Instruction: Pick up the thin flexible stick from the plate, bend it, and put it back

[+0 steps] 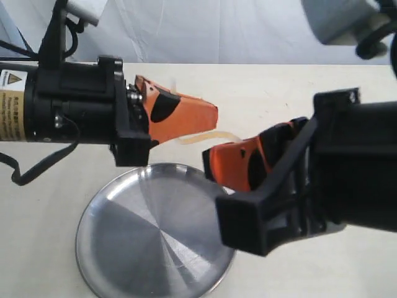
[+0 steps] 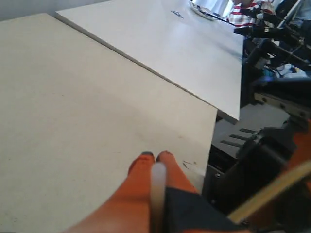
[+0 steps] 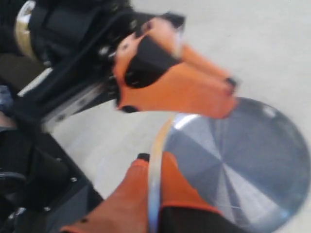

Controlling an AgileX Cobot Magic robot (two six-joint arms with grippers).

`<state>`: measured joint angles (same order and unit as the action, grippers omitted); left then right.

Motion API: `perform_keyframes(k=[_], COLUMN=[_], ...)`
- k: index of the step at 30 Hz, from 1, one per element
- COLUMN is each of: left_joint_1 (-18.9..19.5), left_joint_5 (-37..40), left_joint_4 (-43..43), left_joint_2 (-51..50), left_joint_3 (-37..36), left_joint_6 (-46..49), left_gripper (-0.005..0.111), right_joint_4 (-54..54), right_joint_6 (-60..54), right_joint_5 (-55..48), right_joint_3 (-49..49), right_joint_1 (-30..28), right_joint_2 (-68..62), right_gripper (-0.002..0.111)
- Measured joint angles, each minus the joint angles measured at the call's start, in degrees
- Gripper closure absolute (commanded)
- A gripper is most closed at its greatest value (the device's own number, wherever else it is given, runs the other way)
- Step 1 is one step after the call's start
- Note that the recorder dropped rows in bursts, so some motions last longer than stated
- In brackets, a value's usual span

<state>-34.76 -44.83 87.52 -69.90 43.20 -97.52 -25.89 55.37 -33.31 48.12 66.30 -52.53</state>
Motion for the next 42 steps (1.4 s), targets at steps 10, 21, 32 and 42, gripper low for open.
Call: perform_keyframes(k=[10, 21, 32, 42], left_joint_1=[0.0, 0.0, -0.2, -0.1], left_joint_5=[-10.0, 1.7, -0.1, -10.1], left_joint_4=[-9.3, 0.9, 8.0, -10.4], left_joint_2=[-0.2, 0.0, 0.0, -0.1], left_joint_3=[1.6, 3.6, 3.5, 5.3], left_joint_6=[3.3, -1.7, -8.3, -1.2], left_gripper=[0.107, 0.107, 0.107, 0.107], right_joint_4=[-1.4, 4.9, -0.4, 4.9], right_joint_6=[2.1, 2.2, 2.9, 2.9], right_joint_5=[-12.1, 7.8, 3.1, 1.1], right_joint_3=[-1.8, -4.7, -2.9, -3.6], right_joint_1=[-0.3, -0.3, -0.3, -0.3], right_joint_2=[-2.4, -8.6, 2.8, -2.8], right_gripper=[0.109, 0.109, 0.109, 0.109])
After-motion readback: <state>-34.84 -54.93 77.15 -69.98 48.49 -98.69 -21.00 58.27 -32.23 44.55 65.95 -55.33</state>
